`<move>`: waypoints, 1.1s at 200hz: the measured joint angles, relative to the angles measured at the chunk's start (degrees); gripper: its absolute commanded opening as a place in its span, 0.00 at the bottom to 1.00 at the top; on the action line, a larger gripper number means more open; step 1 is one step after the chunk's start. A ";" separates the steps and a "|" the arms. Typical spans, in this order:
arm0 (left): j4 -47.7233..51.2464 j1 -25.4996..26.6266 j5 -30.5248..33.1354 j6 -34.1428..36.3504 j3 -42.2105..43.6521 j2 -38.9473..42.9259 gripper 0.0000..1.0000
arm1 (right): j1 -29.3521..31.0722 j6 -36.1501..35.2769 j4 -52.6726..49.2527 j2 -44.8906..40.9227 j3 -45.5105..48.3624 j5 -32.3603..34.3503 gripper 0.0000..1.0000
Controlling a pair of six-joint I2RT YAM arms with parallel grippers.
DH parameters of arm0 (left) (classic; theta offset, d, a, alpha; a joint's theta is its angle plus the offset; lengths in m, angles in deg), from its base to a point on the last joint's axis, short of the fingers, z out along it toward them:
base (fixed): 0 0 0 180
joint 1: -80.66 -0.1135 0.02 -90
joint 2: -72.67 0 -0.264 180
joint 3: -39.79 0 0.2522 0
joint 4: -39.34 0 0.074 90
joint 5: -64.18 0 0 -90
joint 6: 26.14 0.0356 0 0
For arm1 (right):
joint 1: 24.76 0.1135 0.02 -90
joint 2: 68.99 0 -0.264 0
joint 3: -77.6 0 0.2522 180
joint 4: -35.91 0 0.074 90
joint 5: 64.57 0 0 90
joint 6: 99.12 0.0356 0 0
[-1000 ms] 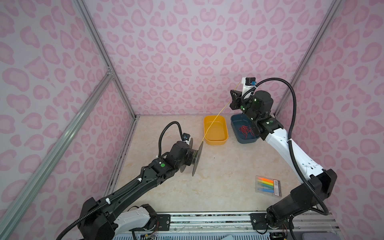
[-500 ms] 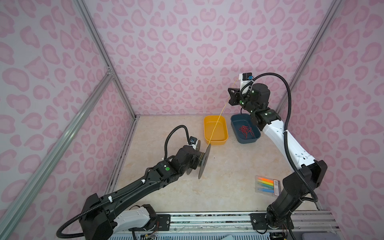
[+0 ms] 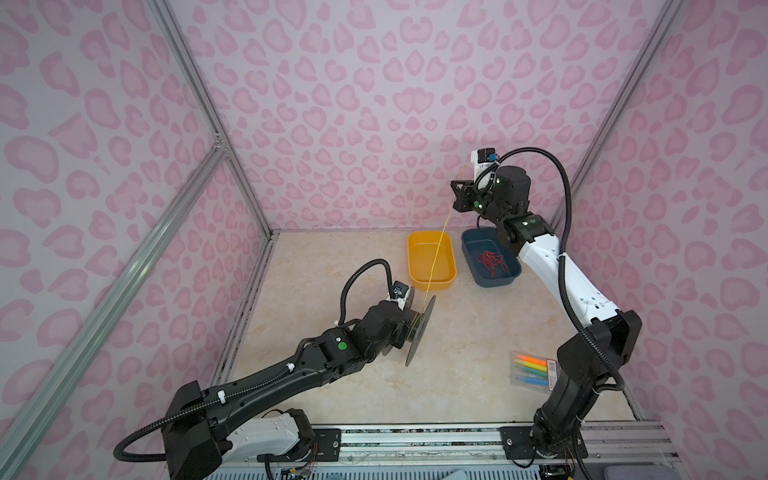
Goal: Wrap the cables
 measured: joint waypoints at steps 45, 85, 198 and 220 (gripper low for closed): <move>-0.39 1.51 1.46 -0.07 -0.24 -1.22 0.04 | -0.79 0.00 -2.01 1.86 -1.31 -0.85 0.00; -0.13 1.90 1.68 -0.07 -0.50 -1.25 0.04 | -1.09 0.00 -2.49 2.36 -1.49 -1.42 0.00; 4.98 2.05 1.01 0.44 -2.86 5.88 0.04 | -2.60 1.81 5.62 0.98 8.44 -1.11 0.00; 6.01 1.97 1.51 0.83 -3.02 7.80 0.04 | -2.80 2.54 9.62 0.07 13.16 -0.13 0.00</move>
